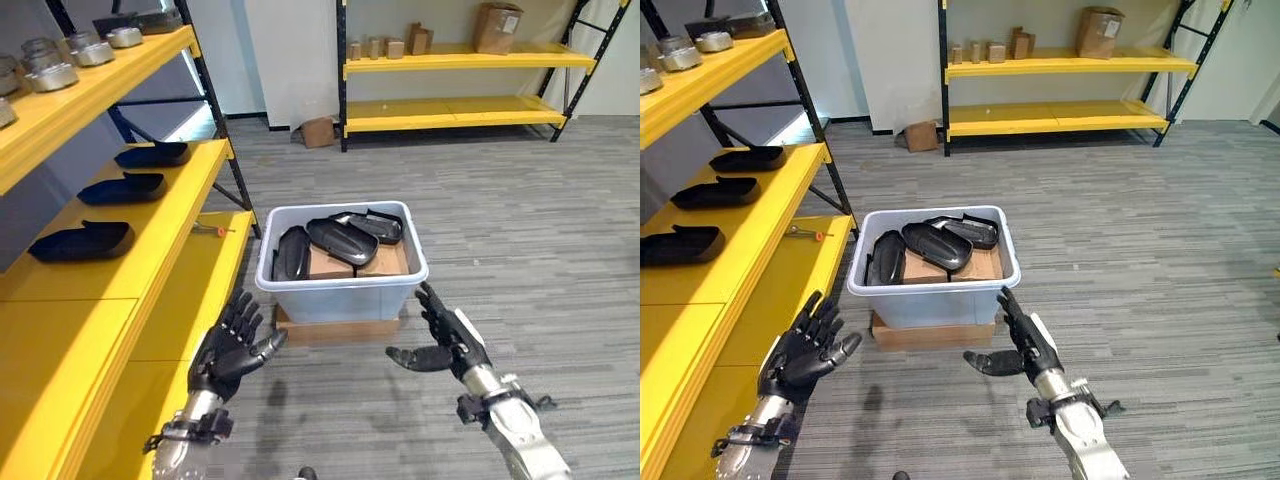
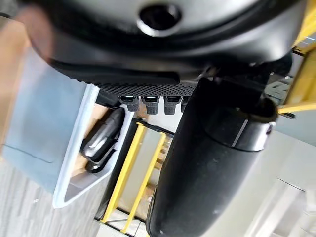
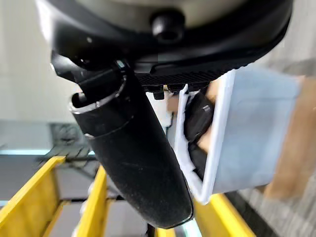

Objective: Move parts from the plastic box to the shelf.

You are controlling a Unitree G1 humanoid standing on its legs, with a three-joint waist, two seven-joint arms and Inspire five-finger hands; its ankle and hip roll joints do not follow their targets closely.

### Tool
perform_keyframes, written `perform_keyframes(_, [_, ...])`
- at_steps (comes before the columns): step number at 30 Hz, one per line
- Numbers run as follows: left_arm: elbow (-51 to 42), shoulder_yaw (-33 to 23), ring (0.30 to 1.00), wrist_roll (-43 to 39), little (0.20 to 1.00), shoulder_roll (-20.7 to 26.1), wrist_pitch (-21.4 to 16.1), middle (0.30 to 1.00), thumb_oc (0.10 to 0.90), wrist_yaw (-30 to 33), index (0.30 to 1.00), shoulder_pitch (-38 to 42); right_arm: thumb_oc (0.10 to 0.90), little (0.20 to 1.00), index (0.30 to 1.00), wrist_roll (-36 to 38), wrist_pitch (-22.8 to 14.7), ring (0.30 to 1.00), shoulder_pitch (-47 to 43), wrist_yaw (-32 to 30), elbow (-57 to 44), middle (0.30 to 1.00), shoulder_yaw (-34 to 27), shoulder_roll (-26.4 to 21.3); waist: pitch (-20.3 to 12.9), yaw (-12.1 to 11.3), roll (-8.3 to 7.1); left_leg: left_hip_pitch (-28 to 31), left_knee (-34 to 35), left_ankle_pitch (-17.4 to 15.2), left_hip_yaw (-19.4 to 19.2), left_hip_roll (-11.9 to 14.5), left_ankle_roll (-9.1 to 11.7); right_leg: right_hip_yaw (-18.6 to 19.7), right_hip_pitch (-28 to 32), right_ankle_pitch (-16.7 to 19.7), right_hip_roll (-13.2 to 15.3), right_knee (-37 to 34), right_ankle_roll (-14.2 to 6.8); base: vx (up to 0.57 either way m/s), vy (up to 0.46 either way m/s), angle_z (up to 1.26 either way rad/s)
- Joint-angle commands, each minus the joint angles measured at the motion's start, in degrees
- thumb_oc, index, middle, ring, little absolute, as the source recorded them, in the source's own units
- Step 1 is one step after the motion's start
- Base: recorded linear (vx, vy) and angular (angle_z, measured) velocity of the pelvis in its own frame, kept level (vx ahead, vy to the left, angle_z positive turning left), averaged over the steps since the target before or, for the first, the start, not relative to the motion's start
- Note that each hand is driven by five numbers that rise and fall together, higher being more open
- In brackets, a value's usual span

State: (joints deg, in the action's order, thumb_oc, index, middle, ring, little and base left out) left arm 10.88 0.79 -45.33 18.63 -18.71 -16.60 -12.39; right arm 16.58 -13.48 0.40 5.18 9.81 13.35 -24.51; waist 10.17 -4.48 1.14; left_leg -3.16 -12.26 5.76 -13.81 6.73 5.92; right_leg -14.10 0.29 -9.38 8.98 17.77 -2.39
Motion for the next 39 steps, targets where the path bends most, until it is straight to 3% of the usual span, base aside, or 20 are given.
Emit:
perform_keyframes(1, [-3.00,-0.78,1.000,-0.60,1.000,0.72,-6.48,1.000,0.900,-1.08,1.000,5.66,0.900,1.000,1.000,2.66,-5.46,1.000,-4.26,2.55,-4.90,1.000,-1.29,-0.32,1.83,1.14,-2.16,-4.51,-22.87,-6.89,0.63,0.90,-2.37,-2.94,6.01,3.74,-4.18,-12.98,3.34,0.19,-0.079,0.03])
perform_keyframes(5, [-1.92,-0.53,1.000,-1.21,1.000,0.12,-7.29,1.000,0.900,-2.35,1.000,4.79,0.900,1.000,1.000,1.00,-3.22,1.000,-3.68,5.48,-5.86,1.000,-0.06,0.88,2.14,1.08,-0.75,-4.99,-4.35,0.53,-0.14,0.69,-1.72,-1.80,6.76,3.92,-5.58,-13.05,2.75,0.27,0.159,0.09])
perform_keyframes(7, [-2.74,-0.76,1.000,-1.44,1.000,0.31,-7.31,1.000,0.900,-3.82,1.000,3.60,0.900,1.000,1.000,-0.64,-2.73,1.000,-2.10,6.19,-7.37,1.000,0.27,0.26,2.05,0.79,-0.15,-5.39,4.76,5.73,1.51,2.98,-0.06,-1.34,7.60,3.68,-6.00,-13.23,2.49,0.23,0.183,-0.02])
perform_keyframes(9, [-2.77,-1.31,1.000,-2.36,1.000,0.46,-7.28,1.000,0.900,-5.50,1.000,2.34,0.900,1.000,1.000,0.23,-2.78,1.000,-0.69,7.44,-7.80,1.000,0.33,-0.20,2.34,0.32,-0.67,-6.86,7.72,8.84,4.50,4.86,0.86,-0.24,8.22,3.63,-5.58,-13.08,2.37,0.31,0.265,-0.16])
perform_keyframes(11, [-0.11,-2.85,1.000,-3.72,1.000,0.50,-8.81,1.000,0.900,-7.94,1.000,1.15,0.900,1.000,1.000,1.30,-3.57,1.000,0.55,9.50,-8.03,1.000,0.80,-1.35,2.89,-0.26,-1.41,-7.80,7.92,7.50,7.26,5.30,0.66,0.68,8.06,2.32,-3.90,-10.77,1.85,0.37,0.351,-0.46])
perform_keyframes(15, [1.96,-3.15,1.000,-3.74,1.000,0.71,-9.92,1.000,0.900,-8.97,1.000,1.13,0.900,1.000,1.000,3.64,-4.12,1.000,1.72,10.59,-8.42,1.000,0.44,-2.50,2.67,-0.12,-1.02,-5.93,8.18,4.68,5.47,5.19,0.10,-0.41,7.90,0.44,-3.42,-8.36,1.68,0.19,0.170,-0.46])
perform_keyframes(18, [1.65,-3.20,1.000,-0.81,1.000,1.55,-9.48,1.000,0.900,-9.01,1.000,1.30,0.900,1.000,1.000,5.32,-4.61,1.000,2.63,11.02,-8.32,1.000,-1.06,-2.11,2.16,-0.57,-1.29,-2.79,8.43,0.11,5.00,3.05,-1.23,-1.72,8.35,-0.73,-3.03,-7.22,1.11,0.22,0.194,-0.09])
perform_keyframes(26, [0.16,-3.96,1.000,1.28,1.000,3.52,-5.29,1.000,0.900,-10.09,1.000,2.81,0.900,1.000,1.000,4.16,-3.26,1.000,1.80,8.11,-9.31,1.000,-2.88,1.14,0.37,-1.98,-2.24,-0.29,7.22,-5.34,5.93,-2.29,-4.97,-1.68,8.27,-2.41,-1.74,-3.72,0.02,0.16,0.219,0.20])
perform_keyframes(27, [-0.27,-4.05,1.000,1.48,1.000,3.96,-4.52,1.000,0.900,-10.17,1.000,3.17,0.900,1.000,1.000,3.41,-3.63,1.000,1.47,7.82,-9.15,1.000,-3.06,1.73,0.29,-2.11,-2.49,-0.40,6.46,-6.56,5.27,-3.55,-6.32,-1.55,8.02,-2.23,-1.32,-1.33,-0.59,0.13,0.303,0.25])
perform_keyframes(30, [-0.32,-4.13,1.000,1.45,1.000,4.39,-3.65,1.000,0.900,-10.26,1.000,3.63,0.900,1.000,1.000,3.25,-4.62,1.000,1.09,7.25,-8.92,1.000,-3.33,2.13,0.21,-2.24,-2.88,-0.50,5.95,-7.70,4.59,-4.89,-7.62,-1.59,7.43,-1.40,-0.84,1.70,-1.51,0.06,0.191,0.14])
perform_keyframes(33, [0.05,-3.45,1.000,1.45,1.000,4.81,-2.61,1.000,0.900,-9.63,1.000,5.00,0.900,1.000,1.000,2.18,-6.40,1.000,-0.43,4.32,-8.19,1.000,-3.57,2.61,0.34,-2.67,-3.62,0.97,6.18,-10.06,2.08,-7.69,-10.97,-2.91,4.31,4.99,2.58,15.48,-4.66,0.06,0.264,0.01])
perform_keyframes(35, [-0.76,-2.60,1.000,1.89,1.000,4.42,-2.56,1.000,0.900,-9.39,1.000,5.37,0.900,1.000,1.000,1.87,-6.58,1.000,-0.99,3.43,-8.25,1.000,-3.90,2.96,0.73,-2.76,-4.02,2.66,6.48,-11.95,1.23,-8.95,-12.00,-2.83,2.28,6.71,4.39,21.91,-6.12,0.07,0.197,-0.09])
perform_keyframes(36, [-1.28,-2.28,1.000,1.86,1.000,4.39,-2.41,1.000,0.900,-9.20,1.000,5.53,0.900,1.000,1.000,1.71,-6.80,1.000,-1.35,3.02,-8.09,1.000,-4.03,3.03,0.83,-2.57,-3.48,2.80,7.06,-11.24,0.64,-8.39,-12.37,-3.07,0.51,8.32,3.68,22.81,-5.40,-0.01,0.082,-0.23])
perform_keyframes(38, [-2.25,-1.13,1.000,1.36,1.000,4.57,-2.38,1.000,0.900,-8.61,1.000,5.92,0.900,1.000,1.000,1.41,-7.62,1.000,-2.34,3.15,-7.70,1.000,-4.15,2.71,1.54,-1.27,-2.97,4.53,8.17,-11.15,1.33,-8.32,-12.12,-1.89,-3.65,7.61,0.64,20.57,-4.98,0.01,0.004,-0.20])
perform_keyframes(39, [-2.78,-0.50,1.000,1.07,1.000,4.80,-2.35,1.000,0.900,-8.33,1.000,6.24,0.900,1.000,1.000,1.91,-6.51,1.000,-3.00,6.73,-8.06,1.000,-4.45,2.10,2.09,-0.47,-2.58,5.90,9.14,-10.87,1.91,-7.98,-11.40,-1.42,-5.33,6.86,-0.29,16.08,-4.51,0.04,-0.046,-0.11])
